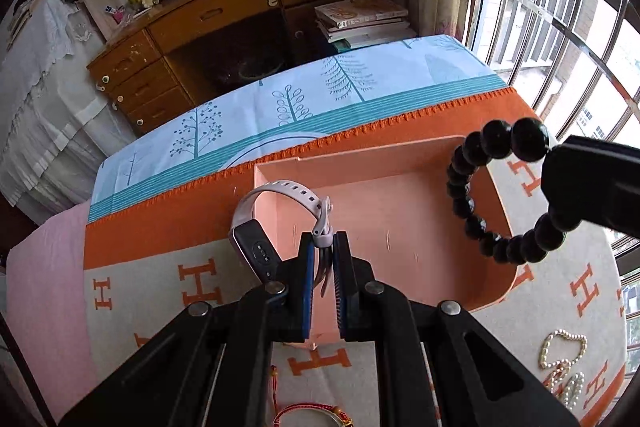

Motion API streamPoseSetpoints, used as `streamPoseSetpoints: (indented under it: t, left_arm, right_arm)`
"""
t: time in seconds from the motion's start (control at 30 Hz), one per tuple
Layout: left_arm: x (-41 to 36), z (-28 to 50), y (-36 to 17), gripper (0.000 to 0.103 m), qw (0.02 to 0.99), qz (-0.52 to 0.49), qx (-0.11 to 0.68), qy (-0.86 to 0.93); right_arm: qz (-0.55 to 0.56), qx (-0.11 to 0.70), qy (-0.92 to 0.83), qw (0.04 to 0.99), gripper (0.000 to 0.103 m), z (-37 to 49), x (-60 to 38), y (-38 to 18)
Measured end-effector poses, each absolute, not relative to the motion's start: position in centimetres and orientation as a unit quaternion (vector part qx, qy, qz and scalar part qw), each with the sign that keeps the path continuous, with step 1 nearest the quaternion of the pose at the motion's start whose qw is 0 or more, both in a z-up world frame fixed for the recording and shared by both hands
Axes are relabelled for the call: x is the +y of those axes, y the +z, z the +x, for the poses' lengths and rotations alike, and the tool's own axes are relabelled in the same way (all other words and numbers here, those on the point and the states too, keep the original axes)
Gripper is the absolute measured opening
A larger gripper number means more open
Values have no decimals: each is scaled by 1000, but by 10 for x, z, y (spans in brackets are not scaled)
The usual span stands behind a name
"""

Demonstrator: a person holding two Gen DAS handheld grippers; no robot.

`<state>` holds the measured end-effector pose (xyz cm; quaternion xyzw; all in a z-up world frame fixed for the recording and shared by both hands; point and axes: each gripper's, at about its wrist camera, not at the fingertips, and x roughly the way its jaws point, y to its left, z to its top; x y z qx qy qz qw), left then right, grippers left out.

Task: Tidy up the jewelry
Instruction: 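Carry the watch with the left tool while the right tool carries the bead bracelet to the pink box, then open the left tool over the pink box while the right tool releases the bead bracelet inside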

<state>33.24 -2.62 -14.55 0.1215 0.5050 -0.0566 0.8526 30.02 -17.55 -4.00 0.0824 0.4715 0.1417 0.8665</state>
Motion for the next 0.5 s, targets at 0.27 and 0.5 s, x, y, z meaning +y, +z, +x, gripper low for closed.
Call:
streamPoseSetpoints:
  t: [0.27, 0.5]
  left_arm:
    - [-24, 322, -183, 7, 803, 107, 584, -59]
    - [-14, 311, -178, 10, 806, 76, 585, -50]
  right_arm:
    - [118, 517, 131, 838, 15, 325, -184, -89]
    - [129, 503, 159, 839, 16, 323, -178, -83]
